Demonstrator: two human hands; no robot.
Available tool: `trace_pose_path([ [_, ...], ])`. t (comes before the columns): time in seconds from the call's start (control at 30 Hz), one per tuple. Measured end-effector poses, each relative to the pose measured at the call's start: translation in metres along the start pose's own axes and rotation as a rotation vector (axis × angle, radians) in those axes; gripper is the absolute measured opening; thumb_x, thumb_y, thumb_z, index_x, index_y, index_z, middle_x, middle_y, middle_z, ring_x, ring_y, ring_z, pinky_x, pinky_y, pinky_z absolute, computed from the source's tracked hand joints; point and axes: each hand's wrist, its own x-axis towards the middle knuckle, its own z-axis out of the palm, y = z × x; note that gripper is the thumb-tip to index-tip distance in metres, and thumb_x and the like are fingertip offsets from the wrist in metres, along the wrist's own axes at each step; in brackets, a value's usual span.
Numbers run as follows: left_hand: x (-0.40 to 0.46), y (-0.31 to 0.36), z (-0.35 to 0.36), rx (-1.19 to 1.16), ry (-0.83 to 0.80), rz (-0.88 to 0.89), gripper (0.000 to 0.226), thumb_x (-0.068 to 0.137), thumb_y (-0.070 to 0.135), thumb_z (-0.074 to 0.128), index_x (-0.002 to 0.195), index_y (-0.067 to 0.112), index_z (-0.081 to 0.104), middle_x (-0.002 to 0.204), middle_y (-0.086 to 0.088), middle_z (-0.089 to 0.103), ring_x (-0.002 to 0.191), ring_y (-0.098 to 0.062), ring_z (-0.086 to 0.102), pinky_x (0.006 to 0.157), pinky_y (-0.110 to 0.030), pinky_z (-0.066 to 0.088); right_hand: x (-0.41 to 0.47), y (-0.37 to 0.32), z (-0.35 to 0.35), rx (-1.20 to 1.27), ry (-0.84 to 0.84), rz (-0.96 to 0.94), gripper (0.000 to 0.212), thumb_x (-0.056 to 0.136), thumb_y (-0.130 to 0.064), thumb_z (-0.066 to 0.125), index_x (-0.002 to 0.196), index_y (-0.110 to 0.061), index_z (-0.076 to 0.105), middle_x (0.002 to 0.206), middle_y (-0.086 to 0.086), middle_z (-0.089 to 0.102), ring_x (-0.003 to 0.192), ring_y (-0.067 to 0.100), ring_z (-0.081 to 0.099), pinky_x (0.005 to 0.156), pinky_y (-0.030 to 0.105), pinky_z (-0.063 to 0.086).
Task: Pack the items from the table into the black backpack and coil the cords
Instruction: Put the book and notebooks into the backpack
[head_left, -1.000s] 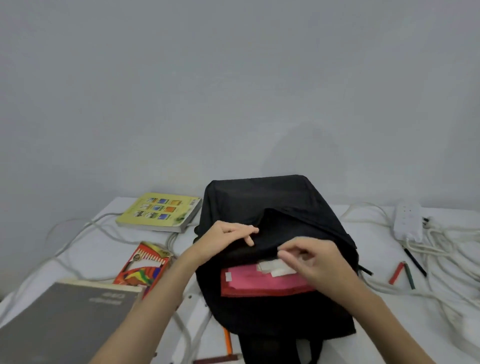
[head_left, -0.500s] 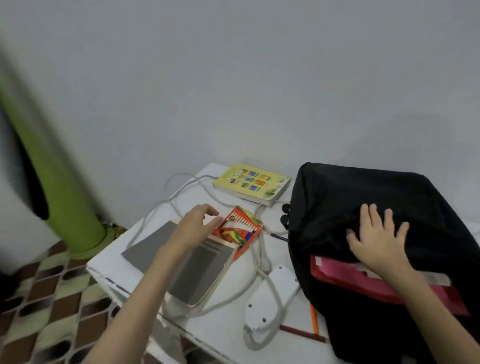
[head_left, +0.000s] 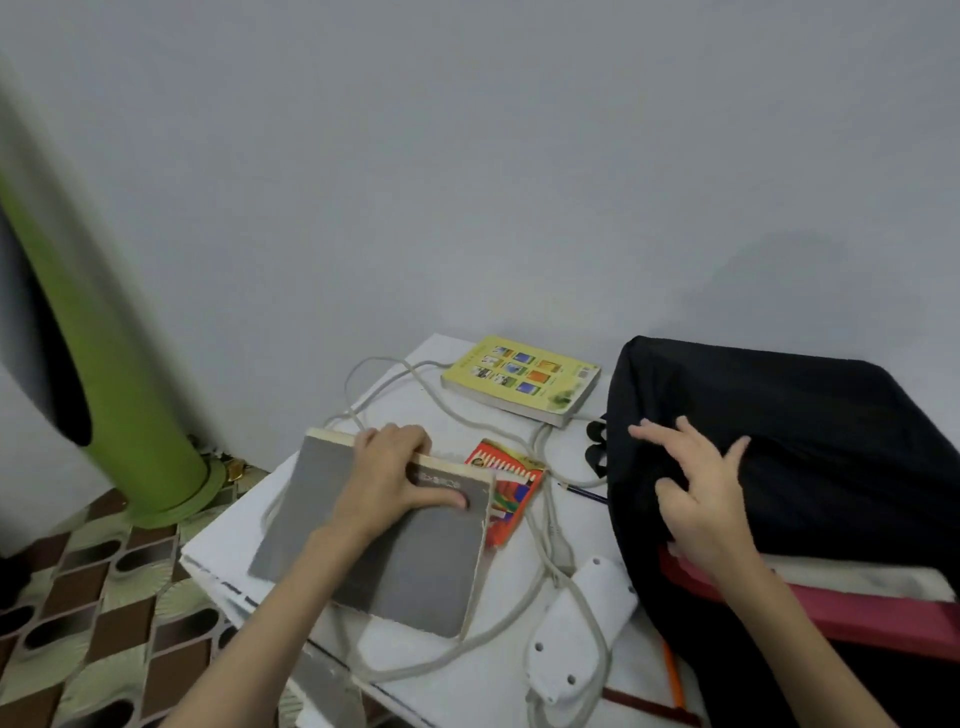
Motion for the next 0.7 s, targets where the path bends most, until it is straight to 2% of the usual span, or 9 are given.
trace_pose_path([
  [0.1,0.028,0.036,-0.031,-0.246,0.136,0.012,0.065,0.043,0.077,0.068,0.064,0.023,0.038,0.061,0.012,0.042,0.06,-0.005,0.039,0.062,-0.026,0.028,0.004,0.005,-0.021,0.389,-0.29,0.079,0.034,0.084,-0.042,0.036,0.099,-0.042,0.066,0.109,-0.017,0.068,0.126,-0.008,0.041,0.114,0.04,-0.018],
  [0.13,0.041,0.051,-0.036,-0.303,0.126,0.046,0.061,0.043,0.071,0.071,0.064,0.024,0.037,0.06,0.012,0.042,0.06,-0.005,0.039,0.059,-0.025,0.027,0.005,0.008,-0.028,0.399,-0.38,0.086,0.044,0.085,-0.063,0.028,0.099,-0.046,0.067,0.111,-0.019,0.068,0.123,-0.013,0.041,0.114,0.041,-0.011],
  [0.23,0.073,0.107,-0.032,-0.334,0.0,0.163,0.061,0.043,0.072,0.071,0.064,0.027,0.035,0.062,0.009,0.045,0.061,-0.009,0.038,0.058,-0.026,0.027,-0.005,-0.001,-0.052,0.427,-0.467,0.048,0.067,0.078,-0.081,0.028,0.114,-0.038,0.064,0.12,-0.008,0.066,0.124,0.002,0.049,0.108,0.03,0.021],
  [0.3,0.086,0.148,-0.014,-0.37,-0.096,0.226,0.061,0.044,0.072,0.071,0.065,0.028,0.035,0.062,0.01,0.044,0.061,-0.01,0.037,0.06,-0.027,0.027,-0.013,-0.014,-0.066,0.522,-0.402,0.051,0.058,0.082,-0.063,0.051,0.117,-0.018,0.063,0.112,-0.002,0.07,0.111,0.011,0.061,0.094,0.019,0.041],
  [0.4,0.098,0.2,0.017,-0.484,-0.186,0.305,0.054,0.058,0.066,0.072,0.079,0.026,0.042,0.072,0.011,0.049,0.068,-0.007,0.044,0.068,-0.024,0.033,-0.019,-0.01,-0.077,0.611,-0.165,0.135,0.021,0.084,-0.025,0.059,0.101,-0.016,0.065,0.093,-0.006,0.074,0.088,0.008,0.069,0.07,0.015,0.05],
  [0.5,0.094,0.224,0.038,-0.385,0.055,0.532,0.048,0.078,0.057,0.059,0.104,0.018,0.048,0.099,0.007,0.051,0.095,-0.007,0.047,0.093,-0.015,0.024,-0.018,0.026,-0.086,0.718,0.192,0.322,0.017,0.089,-0.014,0.057,0.105,-0.014,0.065,0.095,-0.001,0.073,0.087,0.014,0.069,0.067,0.02,0.054],
  [0.57,0.081,0.231,0.051,-0.311,0.224,0.836,0.035,0.088,0.045,0.055,0.087,0.01,0.055,0.088,0.0,0.055,0.087,-0.015,0.051,0.089,-0.025,0.029,-0.018,0.056,-0.092,0.942,0.377,0.474,0.025,0.091,-0.014,0.055,0.114,-0.009,0.061,0.11,0.009,0.068,0.091,0.019,0.067,0.073,0.028,0.057],
  [0.63,0.06,0.23,0.078,-0.221,0.091,1.166,0.038,0.092,0.04,0.052,0.068,0.01,0.054,0.072,-0.003,0.054,0.071,-0.021,0.05,0.071,-0.031,0.036,-0.018,0.079,-0.1,1.132,0.501,0.568,0.033,0.094,-0.016,0.049,0.126,-0.007,0.053,0.118,0.011,0.064,0.095,0.021,0.066,0.077,0.034,0.057],
  [0.7,0.049,0.22,0.111,-0.02,-0.123,1.274,0.04,0.091,0.047,0.052,0.071,0.012,0.057,0.08,-0.005,0.059,0.076,-0.024,0.056,0.069,-0.032,0.037,-0.017,0.088,-0.11,1.317,0.531,0.631,0.037,0.097,-0.019,0.043,0.131,-0.007,0.047,0.107,0.008,0.069,0.09,0.021,0.069,0.077,0.043,0.058],
])
